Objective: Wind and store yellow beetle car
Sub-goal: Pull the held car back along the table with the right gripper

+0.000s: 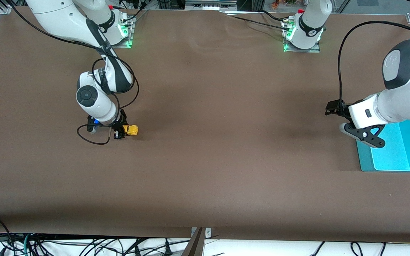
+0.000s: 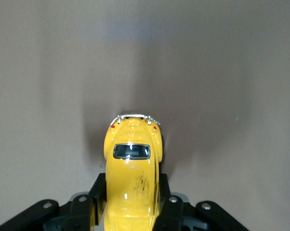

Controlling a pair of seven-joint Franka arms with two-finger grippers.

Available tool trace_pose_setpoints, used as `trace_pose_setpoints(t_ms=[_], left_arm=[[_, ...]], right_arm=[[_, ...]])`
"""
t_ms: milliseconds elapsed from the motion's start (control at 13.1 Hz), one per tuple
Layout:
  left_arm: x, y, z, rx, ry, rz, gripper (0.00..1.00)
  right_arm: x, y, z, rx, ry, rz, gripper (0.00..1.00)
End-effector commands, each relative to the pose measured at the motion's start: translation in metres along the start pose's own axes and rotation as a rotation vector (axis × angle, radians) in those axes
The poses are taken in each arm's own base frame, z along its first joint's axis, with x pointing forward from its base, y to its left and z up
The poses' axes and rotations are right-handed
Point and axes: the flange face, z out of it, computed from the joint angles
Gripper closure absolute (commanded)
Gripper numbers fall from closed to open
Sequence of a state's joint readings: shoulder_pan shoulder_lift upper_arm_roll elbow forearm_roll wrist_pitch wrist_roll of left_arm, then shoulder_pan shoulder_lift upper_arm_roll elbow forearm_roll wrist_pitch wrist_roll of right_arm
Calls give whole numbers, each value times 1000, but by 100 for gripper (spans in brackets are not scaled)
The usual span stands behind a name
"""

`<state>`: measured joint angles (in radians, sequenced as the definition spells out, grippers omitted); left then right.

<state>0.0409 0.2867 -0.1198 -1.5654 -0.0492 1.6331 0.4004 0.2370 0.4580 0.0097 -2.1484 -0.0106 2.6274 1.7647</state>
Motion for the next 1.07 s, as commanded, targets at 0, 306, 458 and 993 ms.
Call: trace_pose_setpoints(t_ms=[0,306,458,993], left_arm=[[-3,3,8,-15,-5,90,0],[-1,9,11,-15,-11,148,0],[3,9,17,-7,-23,239,0],[3,6,26,3,-38,298,0]], right_arm=[[46,6,49,-90,20,-35,97],[63,7,47,-128,23,-46,97],[77,11,42,-185,36,-30,96],[132,4,48,-185,24,-40,97]])
